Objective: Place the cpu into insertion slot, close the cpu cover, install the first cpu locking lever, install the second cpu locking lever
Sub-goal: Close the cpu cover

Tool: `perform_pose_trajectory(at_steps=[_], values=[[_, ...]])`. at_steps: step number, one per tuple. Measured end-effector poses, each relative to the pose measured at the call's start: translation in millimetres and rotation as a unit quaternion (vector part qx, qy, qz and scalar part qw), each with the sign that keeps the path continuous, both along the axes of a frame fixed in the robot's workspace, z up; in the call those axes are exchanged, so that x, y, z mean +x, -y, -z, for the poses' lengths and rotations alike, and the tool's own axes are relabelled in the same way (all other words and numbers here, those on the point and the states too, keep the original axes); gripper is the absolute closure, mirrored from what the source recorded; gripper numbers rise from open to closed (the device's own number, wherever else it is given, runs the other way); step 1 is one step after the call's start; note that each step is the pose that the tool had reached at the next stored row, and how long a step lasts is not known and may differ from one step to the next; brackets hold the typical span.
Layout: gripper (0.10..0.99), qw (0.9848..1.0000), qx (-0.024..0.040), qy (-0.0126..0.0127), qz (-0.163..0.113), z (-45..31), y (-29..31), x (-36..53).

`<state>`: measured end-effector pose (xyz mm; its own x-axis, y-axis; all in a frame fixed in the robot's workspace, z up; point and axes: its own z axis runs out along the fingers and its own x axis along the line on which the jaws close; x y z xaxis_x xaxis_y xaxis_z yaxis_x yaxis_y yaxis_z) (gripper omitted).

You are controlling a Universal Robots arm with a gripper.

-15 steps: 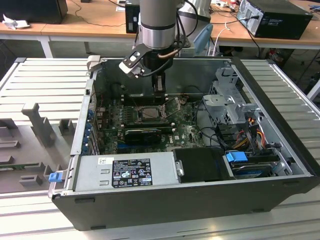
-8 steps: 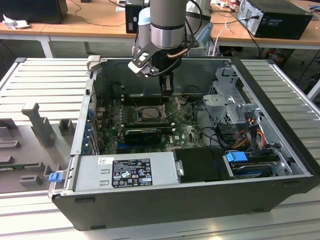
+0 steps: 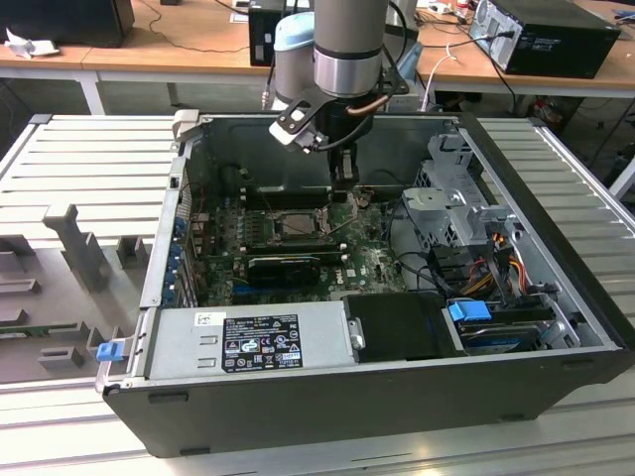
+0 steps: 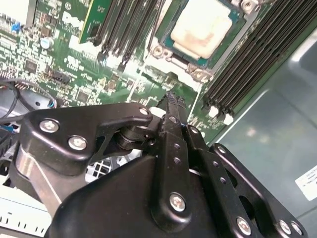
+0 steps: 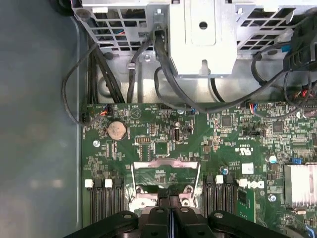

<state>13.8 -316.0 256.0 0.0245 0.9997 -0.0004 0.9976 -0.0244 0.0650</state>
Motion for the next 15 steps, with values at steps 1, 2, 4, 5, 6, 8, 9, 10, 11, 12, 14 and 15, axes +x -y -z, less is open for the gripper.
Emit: perform_pose_trajectory(at_steps=[1,2,4,5,6,8,9,10,11,12,14,15], values=[[0.980,1.0000,0.0000,0.0000,0.000,0.0,0.0,1.7],[0.980,1.0000,0.0000,0.0000,0.000,0.0,-0.1,4.6],[0.980,1.0000,0.0000,0.0000,0.000,0.0,-0.1,8.0],[0.980,1.0000,0.0001,0.0000,0.000,0.1,-0.2,10.4],[0.980,1.0000,0.0001,0.0000,0.000,0.1,-0.2,12.1],[0.980,1.0000,0.0001,0.0000,0.000,0.1,-0.2,19.4],[0.980,1.0000,0.0001,-0.0001,0.000,0.1,-0.3,22.3],[0.980,1.0000,0.0001,-0.0001,0.000,0.1,-0.3,25.0],[0.980,1.0000,0.0001,-0.0001,0.000,0.1,-0.4,26.7],[0.980,1.0000,0.0001,-0.0001,0.000,0.0,-0.4,28.4],[0.980,1.0000,0.0001,-0.0001,0.000,0.1,-0.5,35.5],[0.980,1.0000,0.0001,-0.0001,0.000,0.0,-0.6,37.7]])
